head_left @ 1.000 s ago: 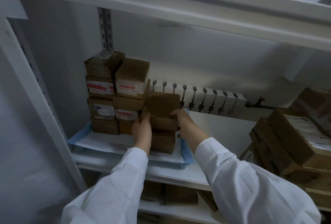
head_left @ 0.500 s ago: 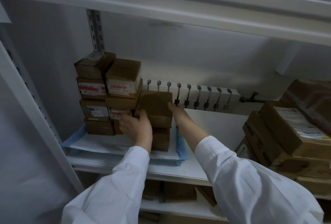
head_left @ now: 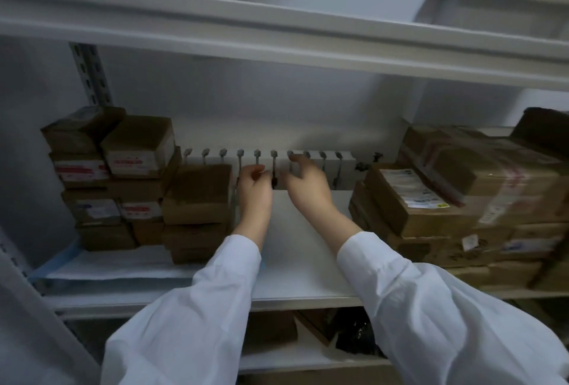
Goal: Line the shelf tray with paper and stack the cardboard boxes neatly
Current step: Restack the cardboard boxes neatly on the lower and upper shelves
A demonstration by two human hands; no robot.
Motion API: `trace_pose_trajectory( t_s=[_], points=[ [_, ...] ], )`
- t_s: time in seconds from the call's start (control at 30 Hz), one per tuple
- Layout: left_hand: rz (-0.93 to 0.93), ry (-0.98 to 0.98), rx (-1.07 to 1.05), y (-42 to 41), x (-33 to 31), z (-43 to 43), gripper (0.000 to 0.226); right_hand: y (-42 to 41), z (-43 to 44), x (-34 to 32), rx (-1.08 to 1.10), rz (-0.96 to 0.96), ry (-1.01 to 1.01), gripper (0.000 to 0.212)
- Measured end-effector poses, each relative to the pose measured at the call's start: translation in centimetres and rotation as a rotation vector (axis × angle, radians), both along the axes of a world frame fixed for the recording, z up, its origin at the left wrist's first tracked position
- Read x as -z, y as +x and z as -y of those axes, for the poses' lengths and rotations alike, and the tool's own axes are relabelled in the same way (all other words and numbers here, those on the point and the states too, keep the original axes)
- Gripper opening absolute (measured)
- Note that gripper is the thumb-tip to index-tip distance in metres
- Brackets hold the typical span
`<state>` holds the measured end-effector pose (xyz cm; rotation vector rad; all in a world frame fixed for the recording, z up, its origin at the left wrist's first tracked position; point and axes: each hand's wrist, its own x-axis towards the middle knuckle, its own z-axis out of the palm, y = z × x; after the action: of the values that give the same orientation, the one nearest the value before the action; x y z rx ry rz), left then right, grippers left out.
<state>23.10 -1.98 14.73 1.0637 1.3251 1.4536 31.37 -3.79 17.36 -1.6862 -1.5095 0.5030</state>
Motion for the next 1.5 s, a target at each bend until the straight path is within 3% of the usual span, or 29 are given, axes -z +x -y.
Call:
trace_pose_trajectory(
  t_s=[0.13,0.27,0.63,0.93,1.07,1.23,1.5],
  points=[
    [-0.024,-0.108,0.197,5.3,0.2,0.7,0.021,4.6,2.5,-1.3,0.119,0.264,0.06,0.041],
    [-0.01,-0.215,0.374,10.8,0.3,2.7,0.034,10.6,5.2,-1.9,0.279,0.336,0.007,0.042],
    [0.016,-0.312,0.479,19.4,1.2,6.7,0.054,19.4,8.7,-0.1,0.347,0.174,-0.088,0.044],
    [-0.059,-0.327,0.418,20.9,1.2,6.8,0.063,20.9,8.6,0.4,0.254,0.008,0.016,0.04],
    [0.121,-0.3,0.375,20.2,0.4,6.8,0.051,20.9,8.5,-0.4,0.207,-0.056,0.137,0.037],
    [0.325,-0.238,0.149,18.2,0.2,5.8,0.038,20.4,8.2,-0.5,0.134,-0.272,0.187,0.032],
    [0.583,-0.27,0.072,16.3,1.5,6.0,0.01,19.3,7.7,3.7,0.455,-0.001,-0.136,0.044]
  ],
)
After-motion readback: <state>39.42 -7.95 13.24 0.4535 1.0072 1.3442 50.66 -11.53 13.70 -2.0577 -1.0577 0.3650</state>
